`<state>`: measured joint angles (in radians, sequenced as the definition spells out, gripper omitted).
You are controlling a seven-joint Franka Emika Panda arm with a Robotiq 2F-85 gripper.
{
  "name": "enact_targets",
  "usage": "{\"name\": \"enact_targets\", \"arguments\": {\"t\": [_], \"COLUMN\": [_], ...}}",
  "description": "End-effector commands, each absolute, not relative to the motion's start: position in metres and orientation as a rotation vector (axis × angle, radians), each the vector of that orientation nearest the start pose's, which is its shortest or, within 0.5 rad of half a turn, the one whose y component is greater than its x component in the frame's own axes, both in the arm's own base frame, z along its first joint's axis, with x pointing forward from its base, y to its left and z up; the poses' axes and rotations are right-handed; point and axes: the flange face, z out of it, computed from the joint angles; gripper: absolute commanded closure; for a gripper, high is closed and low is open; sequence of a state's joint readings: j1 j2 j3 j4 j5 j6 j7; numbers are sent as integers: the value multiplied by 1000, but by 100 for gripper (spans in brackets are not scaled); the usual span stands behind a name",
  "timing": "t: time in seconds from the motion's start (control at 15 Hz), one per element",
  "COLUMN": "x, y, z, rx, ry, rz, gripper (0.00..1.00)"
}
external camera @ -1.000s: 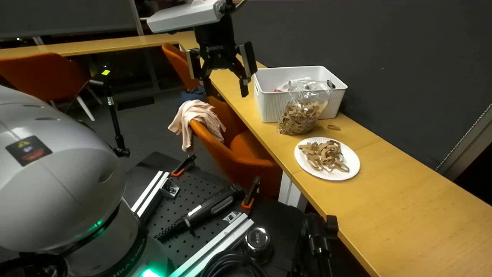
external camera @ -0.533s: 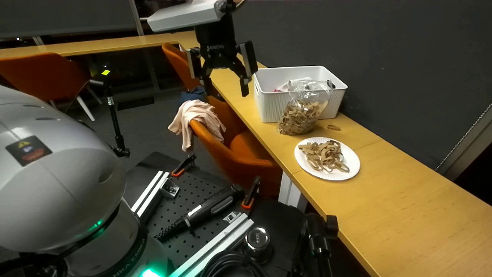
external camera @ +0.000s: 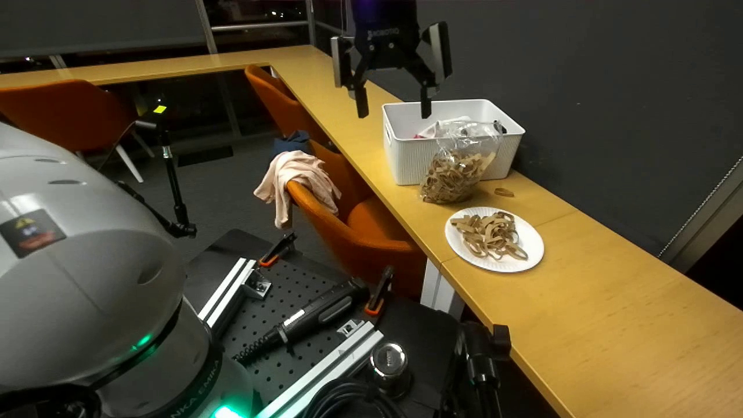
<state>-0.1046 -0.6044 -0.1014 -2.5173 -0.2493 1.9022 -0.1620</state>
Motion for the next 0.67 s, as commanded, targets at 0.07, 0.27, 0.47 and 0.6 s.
{"name": "enact_targets", "arguments": {"t": [0.07,0.27,0.47,0.6], "x": [398,412,426,433], "y": [-165,-192,-197,-197], "z": [461,430,392,371], "rx": [-3209,-3183,-3184,-3202], "ry": [-159,-150,-186,-199], "rz": [233,292,267,240], "gripper": [0,0,0,0]}}
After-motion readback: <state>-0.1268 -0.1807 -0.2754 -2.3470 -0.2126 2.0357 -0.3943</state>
